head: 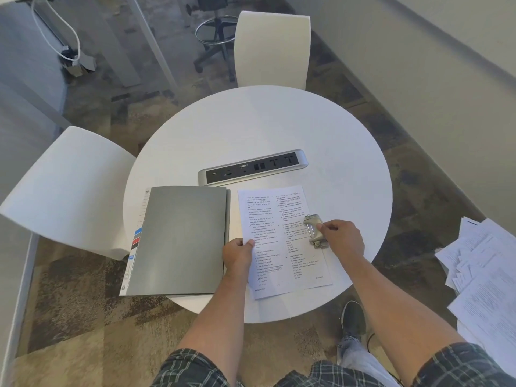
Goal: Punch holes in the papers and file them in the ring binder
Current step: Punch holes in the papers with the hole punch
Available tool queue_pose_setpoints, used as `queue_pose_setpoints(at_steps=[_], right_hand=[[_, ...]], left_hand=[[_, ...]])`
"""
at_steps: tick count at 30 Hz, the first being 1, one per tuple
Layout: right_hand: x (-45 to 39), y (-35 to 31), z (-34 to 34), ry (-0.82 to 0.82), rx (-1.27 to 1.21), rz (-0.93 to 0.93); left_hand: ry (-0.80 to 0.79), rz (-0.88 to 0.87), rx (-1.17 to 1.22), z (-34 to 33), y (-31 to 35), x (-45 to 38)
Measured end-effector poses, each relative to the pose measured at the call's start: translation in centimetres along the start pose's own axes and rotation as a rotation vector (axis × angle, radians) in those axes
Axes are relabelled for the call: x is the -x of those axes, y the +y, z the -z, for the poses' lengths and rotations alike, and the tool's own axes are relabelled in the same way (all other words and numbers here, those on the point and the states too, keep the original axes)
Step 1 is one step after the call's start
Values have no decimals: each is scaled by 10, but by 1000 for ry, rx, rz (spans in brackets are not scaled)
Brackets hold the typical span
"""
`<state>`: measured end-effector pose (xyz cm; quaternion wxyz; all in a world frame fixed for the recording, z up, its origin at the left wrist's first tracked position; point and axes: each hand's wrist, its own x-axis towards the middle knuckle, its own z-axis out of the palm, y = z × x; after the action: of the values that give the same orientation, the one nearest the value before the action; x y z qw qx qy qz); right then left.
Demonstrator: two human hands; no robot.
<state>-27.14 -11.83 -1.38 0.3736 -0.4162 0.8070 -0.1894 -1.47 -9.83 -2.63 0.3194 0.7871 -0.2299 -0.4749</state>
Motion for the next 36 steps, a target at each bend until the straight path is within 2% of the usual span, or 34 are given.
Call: queue_pose_setpoints(at_steps=[9,16,25,32,36], right_hand=[[1,-9,7,-11,118,-18],[-21,-14,17,-145,223,-51],[-29,-32,31,-176,542,-21],[-29,-66,25,-138,932,160],[-30,-76,25,-165,1002,147]], left_hand=[[-2,-9,-65,-1,1,-1],[17,-79,-202,-6,7,-2],[-7,-105,-324,-2,9,-13],[-37,-103,-346,1,9,-16],[-41,-98,-342,2,9,-16]])
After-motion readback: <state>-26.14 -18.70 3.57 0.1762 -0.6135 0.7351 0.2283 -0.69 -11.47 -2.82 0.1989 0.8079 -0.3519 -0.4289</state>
